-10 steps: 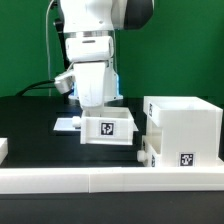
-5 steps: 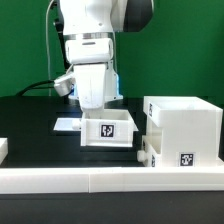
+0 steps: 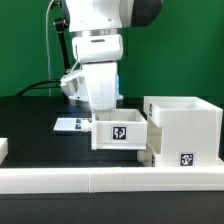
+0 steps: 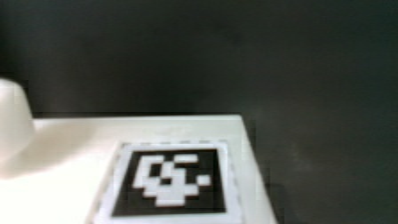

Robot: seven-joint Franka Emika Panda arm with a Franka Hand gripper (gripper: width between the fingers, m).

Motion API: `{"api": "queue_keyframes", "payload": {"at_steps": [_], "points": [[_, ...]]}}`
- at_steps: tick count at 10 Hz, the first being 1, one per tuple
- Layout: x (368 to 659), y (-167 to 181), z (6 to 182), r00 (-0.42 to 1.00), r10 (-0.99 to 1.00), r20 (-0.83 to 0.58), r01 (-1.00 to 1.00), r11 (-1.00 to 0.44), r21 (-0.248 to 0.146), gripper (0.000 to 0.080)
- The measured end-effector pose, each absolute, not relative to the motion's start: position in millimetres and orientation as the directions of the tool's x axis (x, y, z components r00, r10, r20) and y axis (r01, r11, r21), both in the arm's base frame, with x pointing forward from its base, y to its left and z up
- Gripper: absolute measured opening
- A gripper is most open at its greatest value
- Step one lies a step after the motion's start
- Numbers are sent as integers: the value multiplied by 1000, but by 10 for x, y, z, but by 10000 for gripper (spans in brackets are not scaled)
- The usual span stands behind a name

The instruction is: Assemble drawer

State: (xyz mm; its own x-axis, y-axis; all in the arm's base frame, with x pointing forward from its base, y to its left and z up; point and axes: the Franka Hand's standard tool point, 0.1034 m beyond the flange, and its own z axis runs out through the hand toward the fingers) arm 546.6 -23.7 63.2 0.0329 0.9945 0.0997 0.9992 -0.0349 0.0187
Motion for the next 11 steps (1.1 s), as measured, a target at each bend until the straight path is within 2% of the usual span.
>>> {"api": "queue_keyframes", "payload": {"at_steps": [2,11], "points": [[5486,-233,627,33,994,100,998,-38,50,42],[5448,-140,557,31,994,106,999,-35,33,42]]}}
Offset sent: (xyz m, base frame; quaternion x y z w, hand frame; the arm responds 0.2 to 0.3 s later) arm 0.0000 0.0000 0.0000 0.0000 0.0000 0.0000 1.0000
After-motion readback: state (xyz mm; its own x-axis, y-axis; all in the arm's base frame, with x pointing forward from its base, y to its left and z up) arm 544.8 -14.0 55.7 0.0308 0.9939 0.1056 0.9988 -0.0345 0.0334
